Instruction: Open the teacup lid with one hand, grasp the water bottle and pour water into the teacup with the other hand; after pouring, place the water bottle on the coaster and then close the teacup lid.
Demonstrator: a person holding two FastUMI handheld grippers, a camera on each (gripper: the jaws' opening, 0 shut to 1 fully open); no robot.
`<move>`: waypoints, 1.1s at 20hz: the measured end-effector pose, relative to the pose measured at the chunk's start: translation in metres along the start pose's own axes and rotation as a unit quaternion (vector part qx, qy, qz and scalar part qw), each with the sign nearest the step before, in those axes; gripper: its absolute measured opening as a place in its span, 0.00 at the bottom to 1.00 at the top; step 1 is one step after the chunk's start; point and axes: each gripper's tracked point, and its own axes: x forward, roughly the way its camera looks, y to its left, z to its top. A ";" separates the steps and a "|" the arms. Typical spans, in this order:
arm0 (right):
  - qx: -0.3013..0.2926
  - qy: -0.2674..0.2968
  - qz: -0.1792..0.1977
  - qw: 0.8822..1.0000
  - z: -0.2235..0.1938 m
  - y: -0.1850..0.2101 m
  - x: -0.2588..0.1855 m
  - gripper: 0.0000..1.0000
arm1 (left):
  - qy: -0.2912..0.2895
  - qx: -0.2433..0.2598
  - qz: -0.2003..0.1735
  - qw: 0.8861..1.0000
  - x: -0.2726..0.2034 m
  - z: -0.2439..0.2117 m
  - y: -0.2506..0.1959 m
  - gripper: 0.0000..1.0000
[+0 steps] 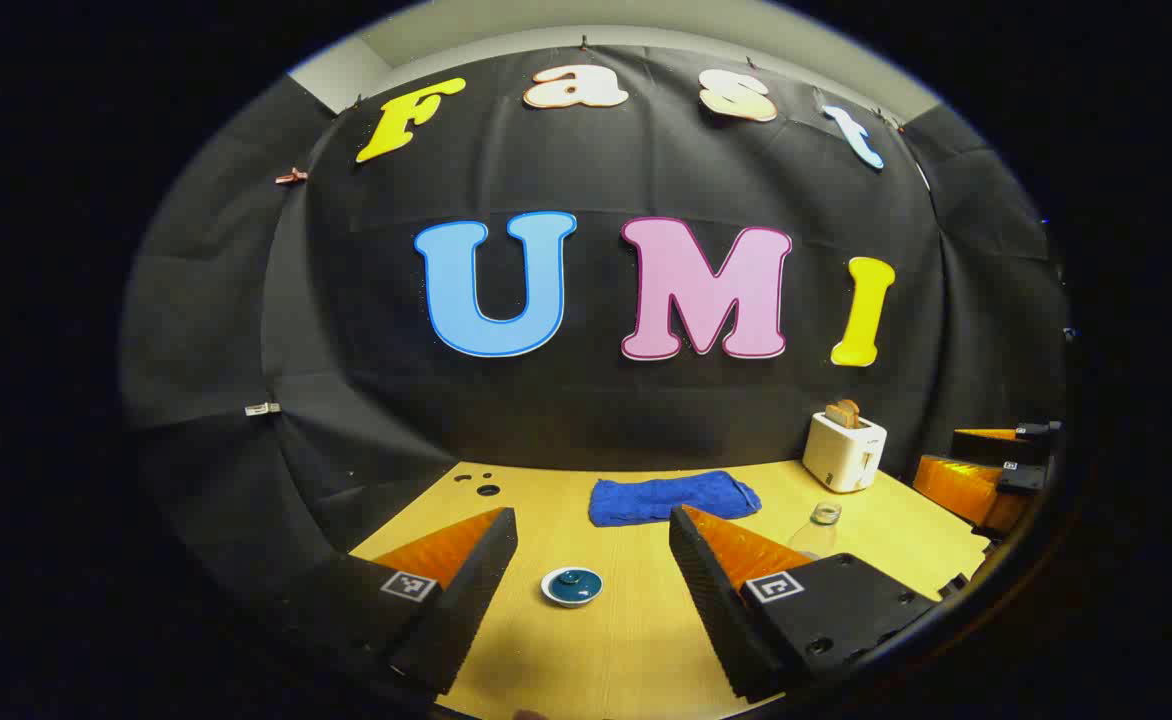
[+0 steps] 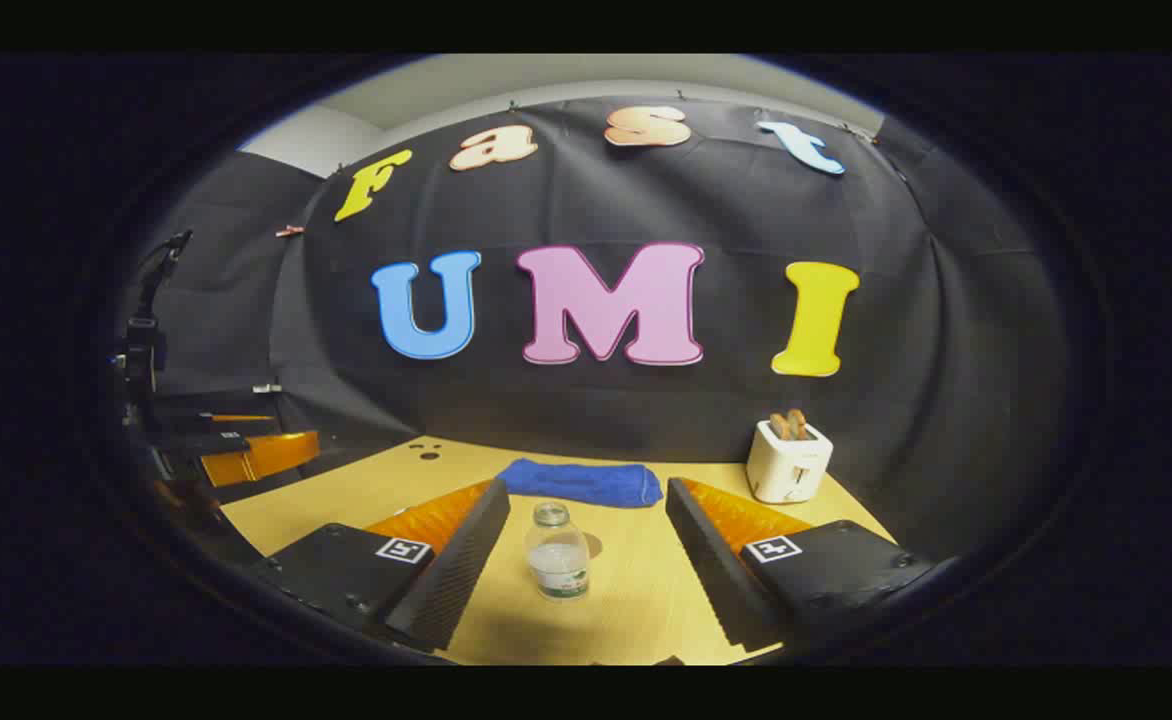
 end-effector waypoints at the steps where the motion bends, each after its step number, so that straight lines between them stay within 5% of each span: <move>1: 0.003 0.002 0.004 1.000 -0.001 0.001 0.000 0.98 | -0.002 -0.001 -0.001 1.000 0.002 -0.002 -0.002 0.96; 22: 0.016 0.052 0.037 0.998 -0.062 0.017 0.036 0.98 | 0.047 0.004 -0.003 0.999 0.077 -0.069 0.006 0.96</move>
